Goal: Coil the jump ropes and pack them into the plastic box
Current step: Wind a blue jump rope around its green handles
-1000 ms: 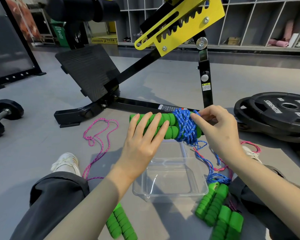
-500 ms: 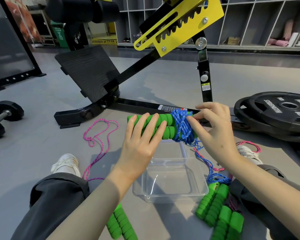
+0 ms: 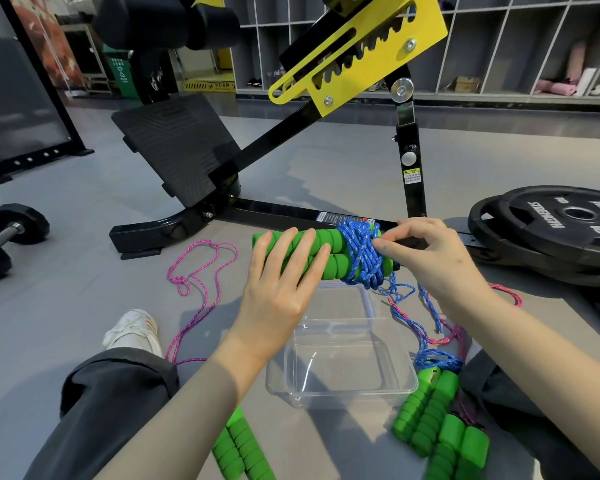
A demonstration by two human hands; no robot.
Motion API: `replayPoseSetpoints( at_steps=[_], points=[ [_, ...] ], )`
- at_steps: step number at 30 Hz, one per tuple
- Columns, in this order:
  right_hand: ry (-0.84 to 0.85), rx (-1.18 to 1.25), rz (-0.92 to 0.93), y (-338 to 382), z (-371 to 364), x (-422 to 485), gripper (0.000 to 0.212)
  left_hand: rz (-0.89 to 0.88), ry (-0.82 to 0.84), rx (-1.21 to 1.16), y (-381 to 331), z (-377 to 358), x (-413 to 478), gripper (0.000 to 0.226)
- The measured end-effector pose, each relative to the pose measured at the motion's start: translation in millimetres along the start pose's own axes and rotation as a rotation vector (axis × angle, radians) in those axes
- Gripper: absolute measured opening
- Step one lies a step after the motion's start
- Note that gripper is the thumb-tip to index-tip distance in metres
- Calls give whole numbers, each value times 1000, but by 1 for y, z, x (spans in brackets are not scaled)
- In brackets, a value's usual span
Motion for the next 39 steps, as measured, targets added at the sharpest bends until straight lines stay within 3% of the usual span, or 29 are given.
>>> replayPoseSetpoints(
  at_steps=[4,8,24,31,33,35,39],
  points=[
    [-10,92,-32,3,1,-1,12,14,-14,0,0,0,2,33],
    [-7,36,4,11,4,-1,19,36,-34,-2,0,3,7,33],
    [267,204,-286,15,12,3,8,10,-38,-18,-1,5,5,34],
    [265,295,-321,18,11,3,13,12,-35,-31,-2,4,7,34],
    [230,240,-248,19,12,2,21,10,-37,-30,-2,3,6,33],
    [125,13,-95,17,14,3,21,9,-37,-29,-1,1,5,32],
    [-136,-475,373,14,5,-2,18,22,-23,-36,-3,-3,2,31]
  ],
)
Point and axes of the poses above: each hand's wrist, its own x-axis towards the middle knuckle, its own z-axis out of the back of the hand, y = z × x, the point moved 2 cm from there along x, towards the middle knuckle, and after that the axes turned 1 degree about -x, right-handed, at the moved point
